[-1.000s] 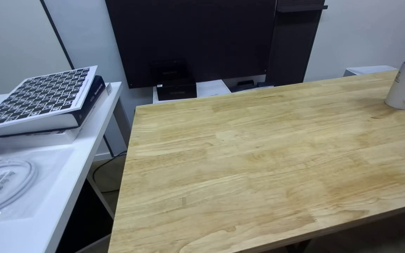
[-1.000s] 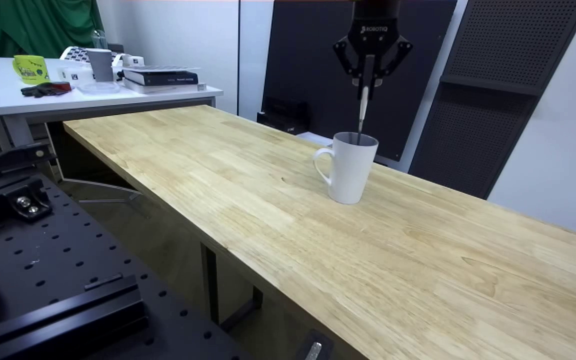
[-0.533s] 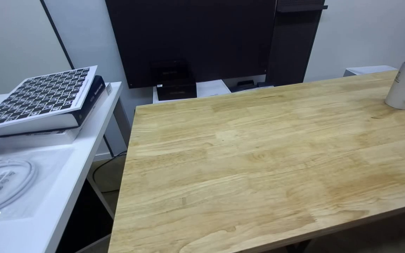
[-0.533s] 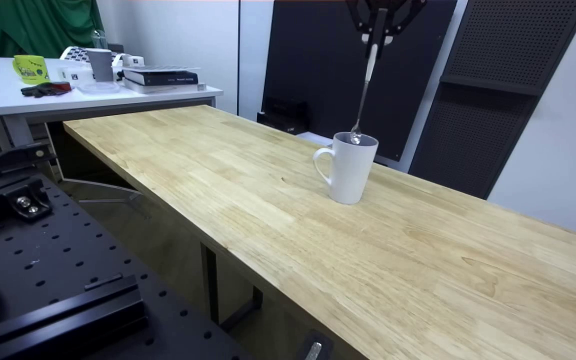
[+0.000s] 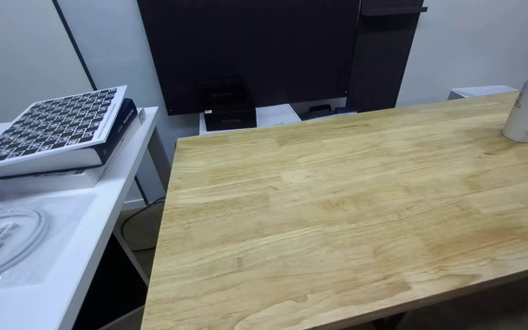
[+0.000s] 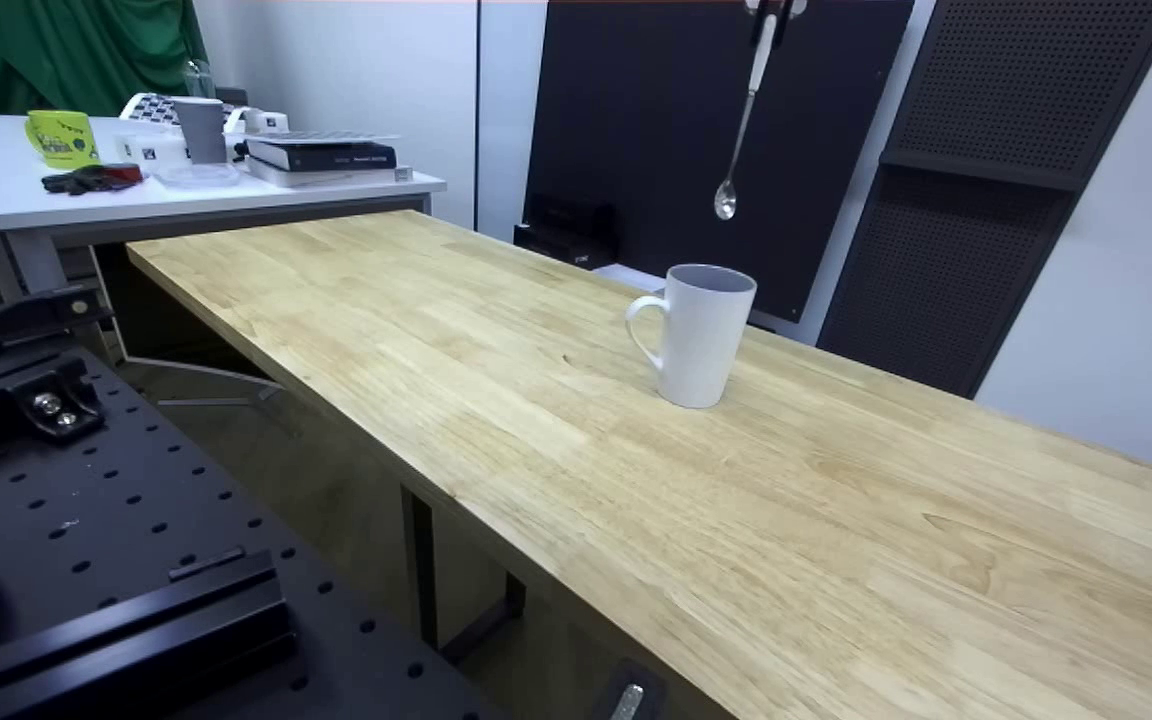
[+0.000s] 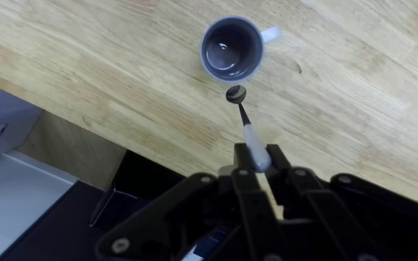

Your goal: Put the spoon on the table

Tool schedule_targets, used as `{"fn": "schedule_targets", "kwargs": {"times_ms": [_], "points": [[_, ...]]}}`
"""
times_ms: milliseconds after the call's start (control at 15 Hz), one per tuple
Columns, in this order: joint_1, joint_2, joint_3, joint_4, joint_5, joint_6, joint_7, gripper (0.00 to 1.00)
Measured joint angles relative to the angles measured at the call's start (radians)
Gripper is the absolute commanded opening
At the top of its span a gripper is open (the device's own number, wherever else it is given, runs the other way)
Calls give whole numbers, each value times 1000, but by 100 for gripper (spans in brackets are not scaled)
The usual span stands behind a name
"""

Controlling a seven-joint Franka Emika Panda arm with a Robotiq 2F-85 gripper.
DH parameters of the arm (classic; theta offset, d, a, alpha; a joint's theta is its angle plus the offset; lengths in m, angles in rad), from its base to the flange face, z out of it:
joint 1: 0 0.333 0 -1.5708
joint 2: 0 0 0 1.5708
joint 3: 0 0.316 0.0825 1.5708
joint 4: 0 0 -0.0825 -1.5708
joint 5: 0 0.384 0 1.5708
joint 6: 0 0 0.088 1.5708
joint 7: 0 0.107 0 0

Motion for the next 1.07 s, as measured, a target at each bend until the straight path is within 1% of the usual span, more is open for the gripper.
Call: {"fn": "schedule_targets", "kwargs": {"times_ms": [200, 400, 533, 800, 1000, 1067], "points": [[3, 0, 38, 2, 52, 2, -58, 4], [6, -6, 78, -13, 124, 15, -145, 4], [8, -24, 95, -61, 169, 82, -196, 4], [16, -105, 127, -284, 305, 350, -271, 4], [37, -163, 161, -473, 428, 491, -335, 4], [48, -181, 171, -539, 473, 561, -351, 4]]}}
